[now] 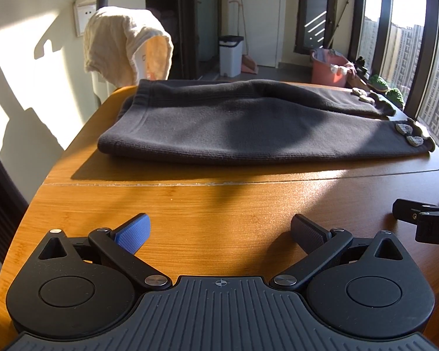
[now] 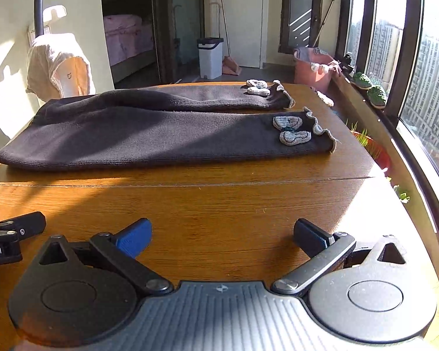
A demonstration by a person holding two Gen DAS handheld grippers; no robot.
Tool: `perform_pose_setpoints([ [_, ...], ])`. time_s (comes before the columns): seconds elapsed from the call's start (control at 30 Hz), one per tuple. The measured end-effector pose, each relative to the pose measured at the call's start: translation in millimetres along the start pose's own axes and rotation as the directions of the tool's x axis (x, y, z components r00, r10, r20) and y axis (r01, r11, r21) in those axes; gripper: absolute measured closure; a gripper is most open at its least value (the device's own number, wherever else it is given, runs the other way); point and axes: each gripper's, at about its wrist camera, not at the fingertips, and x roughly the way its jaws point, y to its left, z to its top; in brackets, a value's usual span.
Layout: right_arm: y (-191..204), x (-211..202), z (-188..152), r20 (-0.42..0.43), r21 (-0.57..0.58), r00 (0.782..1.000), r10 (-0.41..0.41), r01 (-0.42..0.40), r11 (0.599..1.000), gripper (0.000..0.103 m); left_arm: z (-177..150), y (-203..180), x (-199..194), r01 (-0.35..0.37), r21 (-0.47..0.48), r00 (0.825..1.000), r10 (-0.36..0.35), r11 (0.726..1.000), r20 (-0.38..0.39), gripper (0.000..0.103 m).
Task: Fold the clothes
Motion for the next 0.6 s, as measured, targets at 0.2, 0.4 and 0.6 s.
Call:
perform_pose_setpoints([
  [0.2, -0.1, 0.1, -0.4, 0.000, 0.001, 1.000, 0.001, -0.001, 1.000, 0.000, -0.1, 0.4, 0.2, 0.001, -0.001, 1.000, -0.001, 1.000, 0.002, 0.000],
  [0.4, 0.7, 0.3, -0.5, 0.000, 0.002, 1.000, 0.000, 0.000, 1.000, 0.000, -0.1, 0.6, 0.4, 0.001, -0.001, 1.000, -0.001, 1.000, 0.003, 0.000],
  [0.6, 0.2, 0.1, -0.1, 0.000, 0.001, 1.000, 0.002, -0.002, 1.000, 0.000, 0.0, 0.6, 0.0, 0.001, -0.001, 1.000, -0.001, 1.000, 0.004, 0.000],
])
